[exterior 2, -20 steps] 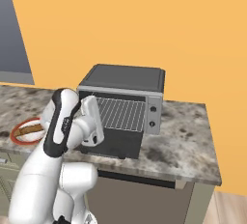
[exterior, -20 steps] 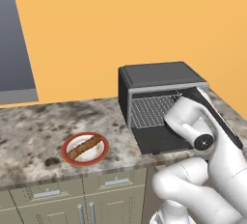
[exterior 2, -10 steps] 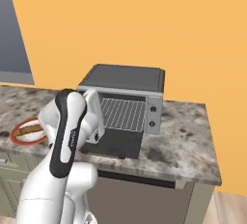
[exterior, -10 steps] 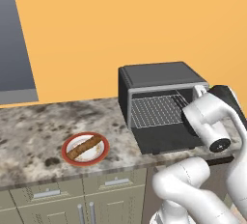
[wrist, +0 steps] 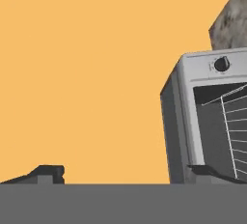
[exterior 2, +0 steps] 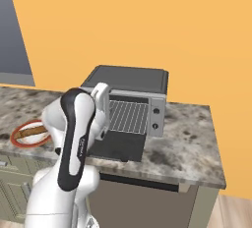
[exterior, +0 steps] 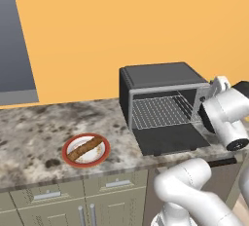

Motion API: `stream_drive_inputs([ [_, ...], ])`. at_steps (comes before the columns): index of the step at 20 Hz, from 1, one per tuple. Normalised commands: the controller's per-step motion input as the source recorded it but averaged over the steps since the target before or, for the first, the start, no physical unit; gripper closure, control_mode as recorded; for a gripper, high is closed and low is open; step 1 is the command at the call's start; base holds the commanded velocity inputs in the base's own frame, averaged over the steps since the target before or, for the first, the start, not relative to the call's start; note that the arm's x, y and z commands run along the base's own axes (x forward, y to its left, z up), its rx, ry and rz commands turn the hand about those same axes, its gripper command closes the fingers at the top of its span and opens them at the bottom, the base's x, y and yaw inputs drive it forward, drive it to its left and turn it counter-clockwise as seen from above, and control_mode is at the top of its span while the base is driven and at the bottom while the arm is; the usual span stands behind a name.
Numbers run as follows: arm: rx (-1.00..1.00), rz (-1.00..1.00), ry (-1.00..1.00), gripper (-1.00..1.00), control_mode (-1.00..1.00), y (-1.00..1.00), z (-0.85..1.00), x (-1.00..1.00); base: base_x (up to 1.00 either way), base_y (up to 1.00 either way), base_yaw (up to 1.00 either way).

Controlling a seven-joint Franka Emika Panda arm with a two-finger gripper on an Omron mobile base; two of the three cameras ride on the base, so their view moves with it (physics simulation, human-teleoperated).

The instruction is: Pull the toaster oven rack outwards. Pick up the baguette from the plate and place it on the toaster oven rack. Close the toaster oven door fully and set the temperature to the lowest setting.

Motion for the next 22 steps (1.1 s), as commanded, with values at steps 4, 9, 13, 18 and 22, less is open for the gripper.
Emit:
stream_drive_inputs([
  [4,0.40,-0.20,0.00,-1.00,-1.00,0.00,0.71,-0.15,0.00,0.00,0.00],
  [9,0.38,-0.15,0.00,-1.00,-1.00,-0.01,0.73,-0.09,0.00,0.00,0.00],
  [13,0.36,-0.03,0.00,-1.00,-1.00,-0.23,0.58,-0.17,0.00,0.00,0.00],
  [18,-0.27,-0.01,0.01,-1.00,-1.00,-0.09,0.03,0.00,0.00,0.00,0.00],
  [22,-0.57,0.00,0.00,-1.00,-1.00,-0.37,0.64,-0.29,0.00,0.00,0.00],
])
